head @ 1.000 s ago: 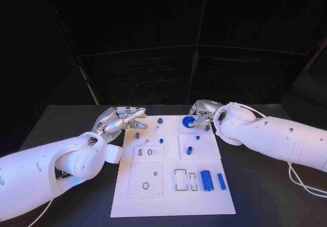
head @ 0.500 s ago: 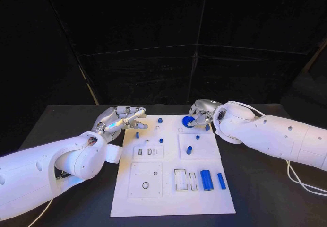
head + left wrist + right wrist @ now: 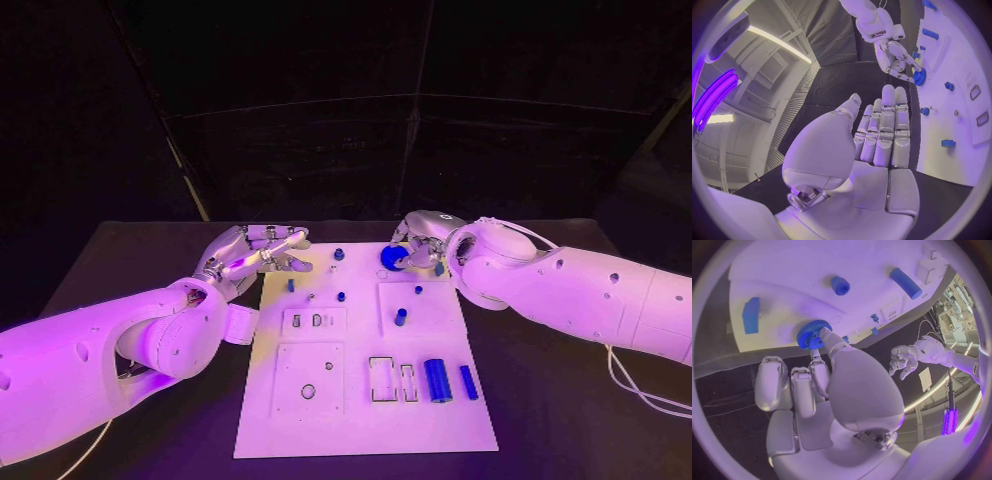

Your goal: Assemble the parts on the task board

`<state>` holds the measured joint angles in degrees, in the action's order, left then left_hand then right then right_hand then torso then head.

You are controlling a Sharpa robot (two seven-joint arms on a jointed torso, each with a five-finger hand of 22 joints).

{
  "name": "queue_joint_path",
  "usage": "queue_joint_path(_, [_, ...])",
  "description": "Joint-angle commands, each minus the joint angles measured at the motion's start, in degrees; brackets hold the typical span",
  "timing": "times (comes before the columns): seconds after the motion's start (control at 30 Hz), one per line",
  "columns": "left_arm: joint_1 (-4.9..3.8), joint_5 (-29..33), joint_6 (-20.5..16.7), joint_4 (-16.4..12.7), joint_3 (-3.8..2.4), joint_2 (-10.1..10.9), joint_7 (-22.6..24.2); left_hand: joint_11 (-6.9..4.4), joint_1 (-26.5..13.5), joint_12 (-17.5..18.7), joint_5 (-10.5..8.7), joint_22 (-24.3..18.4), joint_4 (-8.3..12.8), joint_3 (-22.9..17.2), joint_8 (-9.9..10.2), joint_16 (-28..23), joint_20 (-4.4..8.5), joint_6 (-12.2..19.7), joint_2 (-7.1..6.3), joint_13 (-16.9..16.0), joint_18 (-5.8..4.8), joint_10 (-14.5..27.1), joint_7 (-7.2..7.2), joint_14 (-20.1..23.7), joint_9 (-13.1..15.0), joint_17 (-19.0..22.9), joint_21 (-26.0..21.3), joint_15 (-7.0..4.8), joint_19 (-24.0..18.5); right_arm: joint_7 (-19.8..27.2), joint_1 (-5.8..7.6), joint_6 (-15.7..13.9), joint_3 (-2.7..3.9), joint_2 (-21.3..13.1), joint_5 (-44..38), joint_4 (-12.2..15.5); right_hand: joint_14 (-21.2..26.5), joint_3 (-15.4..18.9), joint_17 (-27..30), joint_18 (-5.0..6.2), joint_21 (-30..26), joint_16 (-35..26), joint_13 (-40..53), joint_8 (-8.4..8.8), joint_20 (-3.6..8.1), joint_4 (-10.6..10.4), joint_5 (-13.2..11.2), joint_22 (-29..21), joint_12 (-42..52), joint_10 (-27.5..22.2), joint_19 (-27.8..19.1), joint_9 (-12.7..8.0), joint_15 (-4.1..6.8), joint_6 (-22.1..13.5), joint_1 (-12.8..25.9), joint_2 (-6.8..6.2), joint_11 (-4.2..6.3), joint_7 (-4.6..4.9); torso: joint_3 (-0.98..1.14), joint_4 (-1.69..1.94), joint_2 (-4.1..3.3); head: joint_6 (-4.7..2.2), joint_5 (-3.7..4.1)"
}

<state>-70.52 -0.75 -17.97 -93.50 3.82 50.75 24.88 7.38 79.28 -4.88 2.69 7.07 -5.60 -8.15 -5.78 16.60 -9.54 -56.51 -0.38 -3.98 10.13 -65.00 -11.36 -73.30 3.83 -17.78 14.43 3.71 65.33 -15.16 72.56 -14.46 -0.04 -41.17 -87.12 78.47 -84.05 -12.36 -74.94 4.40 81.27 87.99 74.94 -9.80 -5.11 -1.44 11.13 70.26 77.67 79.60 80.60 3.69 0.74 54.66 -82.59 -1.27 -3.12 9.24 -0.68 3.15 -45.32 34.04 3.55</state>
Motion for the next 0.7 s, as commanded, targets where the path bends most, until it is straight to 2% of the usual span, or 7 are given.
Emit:
queue_joint_path(0.03, [-0.08,0.0,0.7,-0.1,-0.05,0.0,0.2,0.39,0.6,0.3,0.11,-0.1,0.4,0.1,0.4,-0.4,-0.16,0.2,-0.11,0.0,0.18,-0.1,-0.41,0.5,0.0,0.0,-0.3,-0.03,0.2,1.0,0.13,-5.8,0.05,-0.3,-3.6,2.6,-5.0,-0.6,-10.1,-0.47,0.3,0.3,0.4,0.31,0.02,0.0,0.1,0.3,0.5,0.4,0.5,0.1,0.26,2.4,0.4,-0.44,-0.13,-0.92,0.04,0.05,0.03,-0.01,-0.10])
queue_joint_path(0.13, [-0.08,0.0,0.7,0.0,-0.05,-0.1,0.1,0.39,0.6,0.3,0.11,-0.1,0.4,0.1,0.4,-0.4,-0.16,0.2,-0.09,0.0,0.18,-0.1,-0.41,0.5,0.0,-0.1,-0.3,-0.03,0.2,0.2,0.13,-7.2,0.06,-0.9,-4.9,5.7,-5.0,-0.9,-10.2,-0.49,0.4,0.3,0.5,0.52,0.02,-0.1,-0.2,0.4,0.5,0.5,0.5,0.1,0.26,2.5,1.1,-0.93,-0.13,-0.93,0.04,0.13,0.00,-0.02,-0.09])
queue_joint_path(0.2, [-0.08,0.0,0.7,0.0,-0.05,-0.1,0.1,0.40,0.6,0.3,0.11,-0.1,0.5,0.0,0.4,-0.4,-0.16,0.2,-0.06,0.0,0.18,-0.1,-0.42,0.5,0.0,-0.1,-0.4,-0.02,0.2,-0.3,0.13,-7.7,0.06,-1.1,-5.6,7.4,-5.0,-1.1,-10.2,-0.50,0.4,0.3,0.5,0.62,0.02,-0.1,-0.4,0.5,0.5,0.5,0.5,0.1,0.26,2.6,1.4,-1.16,-0.13,-0.94,0.01,0.06,0.02,-0.07,-0.19])
queue_joint_path(0.37, [-0.08,0.0,0.7,0.1,-0.05,-0.1,0.1,0.43,0.7,0.4,0.11,-0.1,0.6,0.0,0.5,-0.4,-0.16,0.3,-0.05,0.0,0.18,-0.1,-0.46,0.5,-0.1,-0.2,-0.4,-0.02,0.2,-1.0,0.13,-8.1,0.06,0.2,-7.1,9.9,-5.0,-1.3,-10.2,-0.53,0.5,0.3,0.3,0.69,0.02,-0.2,-0.4,0.6,0.3,0.4,0.6,0.1,0.26,2.6,1.5,-1.23,-0.12,-0.94,-0.01,0.01,0.00,-0.16,-0.42])
queue_joint_path(0.5, [-0.08,0.0,0.7,0.2,-0.05,-0.1,0.1,0.43,0.7,0.4,0.11,-0.1,0.6,0.0,0.5,-0.4,-0.16,0.3,-0.05,0.0,0.18,-0.1,-0.46,0.5,-0.1,-0.2,-0.4,-0.02,0.2,-1.0,0.00,-8.0,0.05,2.6,-7.9,9.1,-5.0,-1.4,-10.2,-0.53,0.5,0.3,0.4,0.76,0.02,-0.2,-0.5,0.6,0.4,0.4,0.6,0.1,0.26,2.7,1.6,-1.27,-0.12,-0.94,-0.03,0.05,-0.03,-0.16,-0.30])
queue_joint_path(0.63, [-0.08,0.0,0.7,0.2,-0.05,-0.3,0.1,0.43,0.7,0.4,0.11,-0.1,0.6,-0.1,0.5,-0.4,-0.16,0.3,-0.03,0.0,0.18,0.0,-0.47,0.5,-0.1,-0.3,-0.4,-0.01,0.2,-1.0,-0.43,-7.1,0.03,5.9,-8.3,6.9,-5.0,-1.6,-10.2,-0.55,0.5,0.3,0.3,0.88,0.02,-0.2,-0.6,0.7,0.3,0.4,0.6,0.1,0.26,2.7,1.9,-1.36,-0.13,-0.93,-0.13,0.14,-0.05,-0.06,-0.45])
queue_joint_path(0.7, [-0.09,0.0,0.7,0.1,-0.05,-0.4,0.1,0.43,0.7,0.4,0.11,-0.1,0.6,-0.1,0.5,-0.4,-0.16,0.3,-0.03,0.0,0.18,0.0,-0.47,0.5,-0.1,-0.3,-0.4,-0.01,0.2,-1.0,-0.60,-6.6,0.02,7.1,-8.3,5.8,-5.0,-1.7,-10.2,-0.55,0.5,0.3,0.3,0.91,0.02,-0.2,-0.7,0.7,0.3,0.4,0.7,0.1,0.26,2.7,1.9,-1.40,-0.13,-0.93,-0.08,0.13,-0.06,-0.05,-0.39])
